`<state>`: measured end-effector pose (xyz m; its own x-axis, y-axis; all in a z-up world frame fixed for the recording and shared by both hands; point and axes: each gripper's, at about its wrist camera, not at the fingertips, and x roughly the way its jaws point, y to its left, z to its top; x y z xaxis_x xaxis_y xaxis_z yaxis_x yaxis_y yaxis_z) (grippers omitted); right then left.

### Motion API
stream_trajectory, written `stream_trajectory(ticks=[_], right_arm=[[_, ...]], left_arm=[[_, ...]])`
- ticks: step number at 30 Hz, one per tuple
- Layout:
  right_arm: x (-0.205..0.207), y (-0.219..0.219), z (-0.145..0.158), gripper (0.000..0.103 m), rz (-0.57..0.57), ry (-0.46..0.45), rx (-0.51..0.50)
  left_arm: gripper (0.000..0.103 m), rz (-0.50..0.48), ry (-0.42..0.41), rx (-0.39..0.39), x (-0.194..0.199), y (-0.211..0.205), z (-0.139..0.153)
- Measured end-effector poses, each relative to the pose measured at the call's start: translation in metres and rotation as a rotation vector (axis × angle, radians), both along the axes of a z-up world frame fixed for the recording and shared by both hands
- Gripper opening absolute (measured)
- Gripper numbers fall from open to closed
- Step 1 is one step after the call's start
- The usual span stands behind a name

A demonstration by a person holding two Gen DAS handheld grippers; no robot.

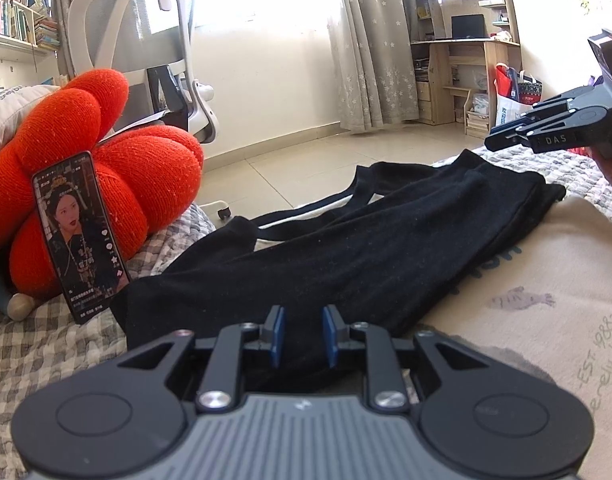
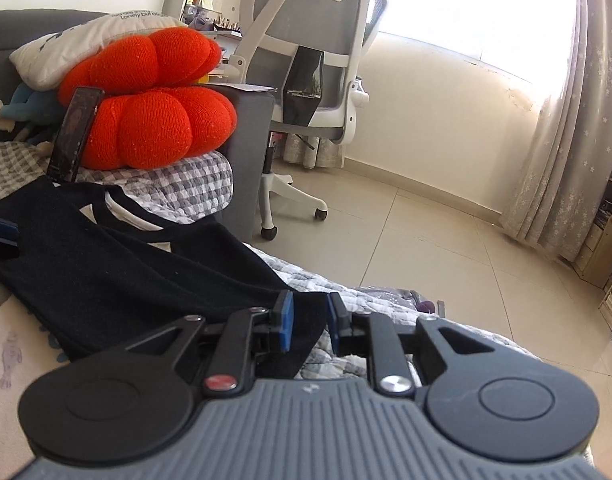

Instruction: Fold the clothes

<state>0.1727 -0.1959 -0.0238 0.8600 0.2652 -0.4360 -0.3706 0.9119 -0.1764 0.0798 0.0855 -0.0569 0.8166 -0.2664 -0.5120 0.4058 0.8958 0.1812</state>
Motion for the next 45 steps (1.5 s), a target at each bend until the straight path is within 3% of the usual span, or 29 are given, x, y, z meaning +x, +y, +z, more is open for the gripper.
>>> stream_trajectory(ticks=[3, 7, 12, 16, 24, 28, 34, 37, 41, 45], right_arm=[[-0.009, 0.021, 0.004, 0.028, 0.084, 0.013, 0.011], [-0.005, 0.06, -0.003, 0.028, 0.192, 0.096, -0.005], [0.007, 0.083, -0.013, 0.028, 0.268, 0.2, 0.064], [0.011, 0.081, -0.02, 0.028, 0.262, 0.224, 0.076], [0.001, 0.036, -0.01, 0.031, 0.135, 0.257, 0.143], [-0.002, 0.044, 0.0, 0.032, 0.165, 0.247, 0.161], [0.02, 0.079, -0.011, 0.032, 0.183, 0.296, 0.084], [0.029, 0.077, -0.014, 0.028, 0.169, 0.28, 0.097], [0.039, 0.07, -0.012, 0.029, 0.112, 0.245, 0.114], [0.028, 0.066, -0.006, 0.032, 0.122, 0.224, 0.125]], left_arm=[[0.023, -0.03, 0.008, -0.034, 0.002, -0.003, 0.003], [0.023, -0.059, 0.022, -0.023, 0.008, -0.014, 0.002], [0.023, -0.09, 0.034, -0.01, 0.008, -0.021, -0.003], [0.023, -0.09, 0.046, -0.025, 0.008, -0.018, -0.004], [0.024, -0.114, 0.047, -0.037, 0.004, -0.017, 0.002], [0.024, -0.168, 0.066, -0.093, 0.01, -0.028, 0.007], [0.024, -0.248, 0.094, -0.08, 0.013, -0.053, -0.001], [0.024, -0.255, 0.092, -0.075, 0.011, -0.056, -0.005], [0.025, -0.25, 0.101, -0.096, 0.009, -0.052, -0.003], [0.028, -0.263, 0.069, -0.117, 0.0, -0.04, 0.006]])
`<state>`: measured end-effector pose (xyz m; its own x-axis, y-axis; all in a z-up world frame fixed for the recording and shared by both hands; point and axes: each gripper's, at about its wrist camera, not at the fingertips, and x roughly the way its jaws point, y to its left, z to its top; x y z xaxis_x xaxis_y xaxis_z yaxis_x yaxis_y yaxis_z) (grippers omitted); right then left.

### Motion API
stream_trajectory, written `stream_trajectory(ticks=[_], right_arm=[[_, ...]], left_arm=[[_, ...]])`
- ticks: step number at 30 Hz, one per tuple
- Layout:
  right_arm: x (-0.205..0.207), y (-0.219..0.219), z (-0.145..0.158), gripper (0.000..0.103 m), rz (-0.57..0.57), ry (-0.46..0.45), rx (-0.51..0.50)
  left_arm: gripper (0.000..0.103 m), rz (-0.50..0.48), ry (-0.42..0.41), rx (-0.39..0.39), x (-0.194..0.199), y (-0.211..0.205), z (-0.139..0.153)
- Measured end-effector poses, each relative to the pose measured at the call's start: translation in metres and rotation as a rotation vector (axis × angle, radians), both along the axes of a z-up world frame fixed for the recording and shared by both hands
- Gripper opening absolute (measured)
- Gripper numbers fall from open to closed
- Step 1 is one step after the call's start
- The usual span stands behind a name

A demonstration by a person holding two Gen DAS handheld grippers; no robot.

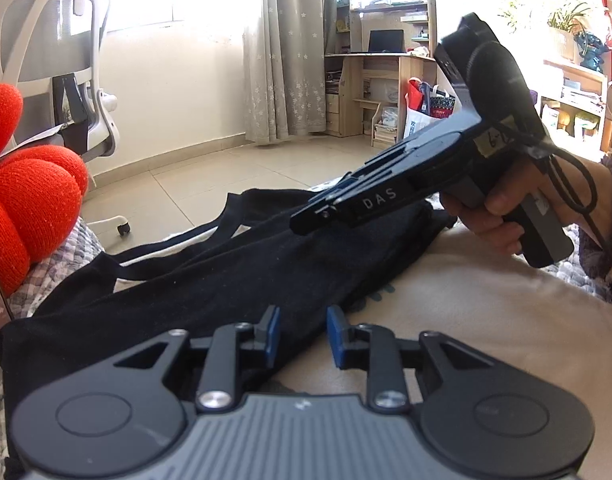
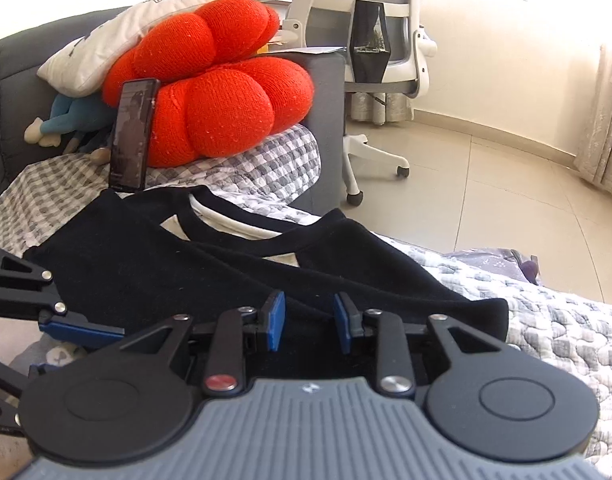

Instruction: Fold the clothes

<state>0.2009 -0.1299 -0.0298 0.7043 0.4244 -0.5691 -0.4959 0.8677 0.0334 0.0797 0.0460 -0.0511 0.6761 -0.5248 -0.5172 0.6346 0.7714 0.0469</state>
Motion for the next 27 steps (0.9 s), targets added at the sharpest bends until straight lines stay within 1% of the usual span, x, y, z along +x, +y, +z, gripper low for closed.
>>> stream_trajectory(ticks=[1, 3, 7, 11, 13, 16, 19, 21, 25, 27], right_arm=[[-0.006, 0.0, 0.002, 0.032, 0.013, -0.01, -0.007], [-0.018, 0.0, 0.004, 0.034, 0.033, -0.03, -0.032], [-0.035, -0.008, 0.004, 0.035, 0.046, -0.041, -0.047], [-0.046, -0.015, 0.0, 0.035, 0.04, -0.044, -0.058], [-0.05, -0.019, -0.005, 0.035, 0.034, -0.051, -0.078], [-0.058, -0.031, -0.01, 0.035, 0.013, -0.067, -0.089], [-0.071, -0.046, -0.008, 0.037, -0.01, -0.082, -0.056], [-0.082, -0.053, -0.004, 0.037, -0.013, -0.093, -0.03], [-0.106, -0.056, 0.003, 0.037, 0.04, -0.081, 0.016], [-0.118, -0.052, 0.002, 0.037, 0.067, -0.074, 0.016]], left_arm=[[0.03, 0.005, -0.009, -0.001, -0.002, 0.005, 0.002], [0.033, 0.035, -0.035, 0.023, -0.005, 0.017, 0.007], [0.033, 0.118, -0.051, 0.062, -0.004, 0.044, 0.01], [0.033, 0.186, -0.031, 0.08, -0.001, 0.066, 0.003], [0.033, 0.204, -0.011, 0.092, -0.002, 0.075, -0.004], [0.034, 0.195, -0.02, 0.087, -0.013, 0.085, -0.01], [0.035, 0.207, -0.011, 0.08, -0.025, 0.094, -0.009], [0.035, 0.218, -0.029, 0.088, -0.035, 0.096, -0.007], [0.035, 0.183, -0.041, 0.044, -0.058, 0.1, 0.004], [0.035, 0.169, -0.031, 0.045, -0.065, 0.097, 0.005]])
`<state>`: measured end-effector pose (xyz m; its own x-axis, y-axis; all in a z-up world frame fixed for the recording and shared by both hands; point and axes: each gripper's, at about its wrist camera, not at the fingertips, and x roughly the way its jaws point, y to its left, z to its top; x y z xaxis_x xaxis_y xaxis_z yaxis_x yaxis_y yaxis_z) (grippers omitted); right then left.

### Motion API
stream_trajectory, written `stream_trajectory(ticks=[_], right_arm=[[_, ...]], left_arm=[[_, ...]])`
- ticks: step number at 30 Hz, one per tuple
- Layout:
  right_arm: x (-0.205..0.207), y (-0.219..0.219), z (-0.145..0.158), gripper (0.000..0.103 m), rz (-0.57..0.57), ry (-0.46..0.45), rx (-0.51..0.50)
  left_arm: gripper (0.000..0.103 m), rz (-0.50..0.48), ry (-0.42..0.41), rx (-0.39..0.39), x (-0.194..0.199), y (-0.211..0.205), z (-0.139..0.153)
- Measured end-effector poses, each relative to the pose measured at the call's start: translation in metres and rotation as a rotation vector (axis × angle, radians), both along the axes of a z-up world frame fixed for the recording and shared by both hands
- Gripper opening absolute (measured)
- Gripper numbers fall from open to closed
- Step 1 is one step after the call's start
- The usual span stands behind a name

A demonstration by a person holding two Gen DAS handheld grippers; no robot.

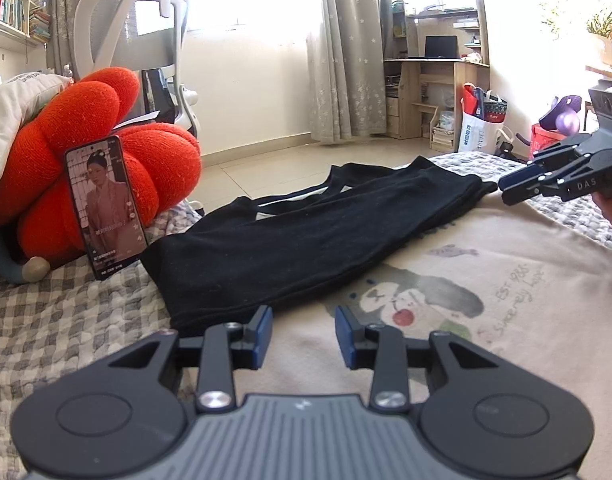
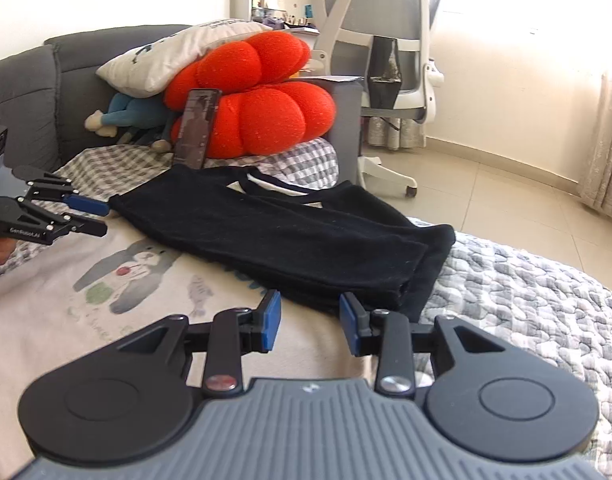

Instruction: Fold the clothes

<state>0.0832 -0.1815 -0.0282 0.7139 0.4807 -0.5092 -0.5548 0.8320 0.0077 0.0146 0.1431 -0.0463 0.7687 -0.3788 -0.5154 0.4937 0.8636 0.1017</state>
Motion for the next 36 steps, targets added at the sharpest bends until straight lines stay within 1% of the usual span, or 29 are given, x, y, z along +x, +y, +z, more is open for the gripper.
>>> stream_trajectory(ticks=[2, 6, 8, 10, 13, 19, 25, 27, 29, 30, 33, 36], right_arm=[[-0.012, 0.005, -0.002, 0.037, 0.019, 0.008, -0.004], [-0.034, 0.009, -0.01, 0.037, 0.021, 0.043, -0.006], [-0.048, 0.008, -0.014, 0.037, 0.016, 0.062, -0.014], [-0.062, 0.007, -0.018, 0.037, 0.004, 0.072, -0.027], [-0.083, 0.001, -0.021, 0.04, -0.025, 0.078, -0.011], [-0.115, -0.005, -0.019, 0.04, -0.078, 0.071, -0.025], [-0.144, -0.011, -0.017, 0.04, -0.112, 0.084, -0.031], [-0.15, -0.015, -0.015, 0.04, -0.131, 0.099, -0.023], [-0.155, -0.017, -0.013, 0.041, -0.16, 0.138, -0.017], [-0.157, -0.018, -0.013, 0.042, -0.175, 0.155, -0.02], [-0.166, -0.019, -0.011, 0.045, -0.221, 0.197, -0.033], [-0.172, -0.027, -0.008, 0.045, -0.268, 0.243, 0.017]], left_arm=[[0.035, -0.004, 0.013, 0.014, -0.009, -0.003, -0.003], [0.035, 0.018, 0.051, 0.01, -0.034, 0.0, -0.012], [0.035, 0.032, 0.057, 0.001, -0.048, 0.003, -0.016], [0.035, 0.052, 0.062, -0.016, -0.063, 0.008, -0.015], [0.036, 0.083, 0.068, -0.022, -0.082, 0.014, -0.013], [0.035, 0.123, 0.079, -0.032, -0.117, 0.019, -0.014], [0.036, 0.172, 0.086, -0.066, -0.148, 0.029, -0.015], [0.036, 0.203, 0.105, -0.087, -0.157, 0.034, -0.013], [0.036, 0.233, 0.139, -0.113, -0.163, 0.04, -0.011], [0.036, 0.255, 0.164, -0.135, -0.165, 0.044, -0.01], [0.036, 0.327, 0.24, -0.223, -0.174, 0.056, -0.009], [0.036, 0.39, 0.292, -0.312, -0.183, 0.068, -0.009]])
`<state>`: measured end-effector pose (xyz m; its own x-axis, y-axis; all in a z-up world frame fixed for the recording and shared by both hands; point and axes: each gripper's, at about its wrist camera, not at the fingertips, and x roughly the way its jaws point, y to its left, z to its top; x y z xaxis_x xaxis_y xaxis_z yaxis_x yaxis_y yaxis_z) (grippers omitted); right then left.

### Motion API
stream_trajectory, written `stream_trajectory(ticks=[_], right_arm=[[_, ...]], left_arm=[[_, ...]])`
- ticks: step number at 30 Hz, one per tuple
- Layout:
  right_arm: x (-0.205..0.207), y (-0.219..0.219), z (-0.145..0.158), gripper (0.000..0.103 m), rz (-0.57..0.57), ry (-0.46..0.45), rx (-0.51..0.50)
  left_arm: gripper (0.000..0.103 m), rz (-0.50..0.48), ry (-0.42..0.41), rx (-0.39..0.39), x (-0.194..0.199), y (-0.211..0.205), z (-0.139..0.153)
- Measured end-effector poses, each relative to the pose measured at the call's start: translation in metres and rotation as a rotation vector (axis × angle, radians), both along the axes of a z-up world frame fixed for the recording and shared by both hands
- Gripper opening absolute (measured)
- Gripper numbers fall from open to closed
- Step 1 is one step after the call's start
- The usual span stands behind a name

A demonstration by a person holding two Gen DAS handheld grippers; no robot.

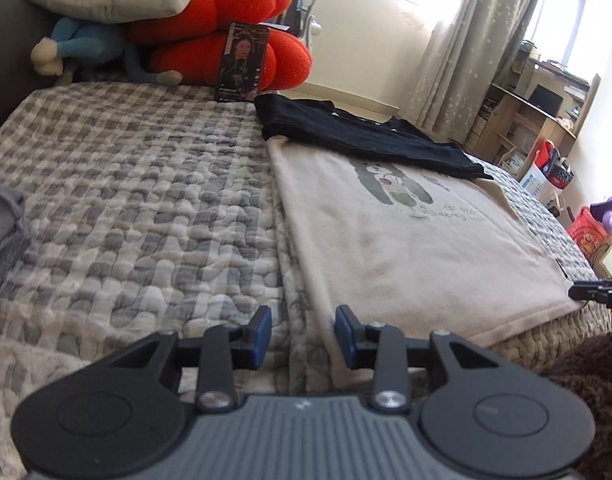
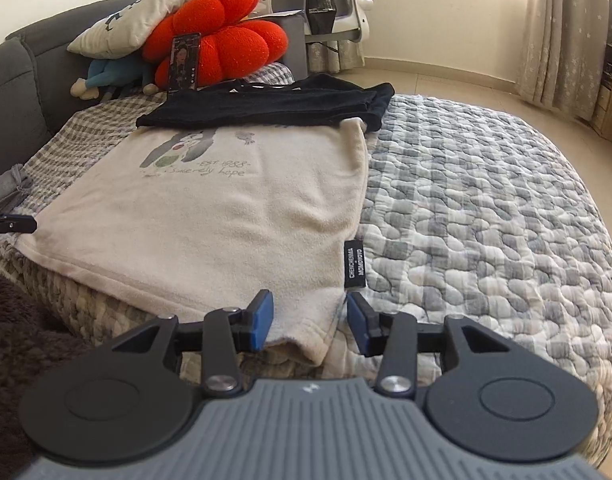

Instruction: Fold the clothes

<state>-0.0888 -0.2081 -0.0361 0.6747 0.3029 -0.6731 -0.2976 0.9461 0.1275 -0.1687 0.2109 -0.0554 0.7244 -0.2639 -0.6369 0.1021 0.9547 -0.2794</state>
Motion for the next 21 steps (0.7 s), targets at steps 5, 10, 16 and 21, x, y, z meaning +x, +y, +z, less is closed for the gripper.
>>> stream_trajectory(ticks=[5, 10, 16, 21], right_arm=[[-0.001, -0.017, 0.002, 0.046, -0.056, 0.08, 0.157], [0.004, -0.032, 0.0, 0.046, -0.08, 0.118, 0.27], [0.007, -0.035, 0.002, 0.046, -0.077, 0.11, 0.26], [0.016, -0.051, -0.001, 0.046, -0.103, 0.138, 0.35]], left_arm=[[0.035, 0.063, 0.053, -0.207, -0.01, 0.022, -0.003], [0.033, 0.071, 0.106, -0.306, -0.006, 0.035, -0.012], [0.033, 0.029, 0.123, -0.365, 0.006, 0.034, -0.011], [0.033, 0.0, 0.149, -0.33, 0.019, 0.028, -0.011]])
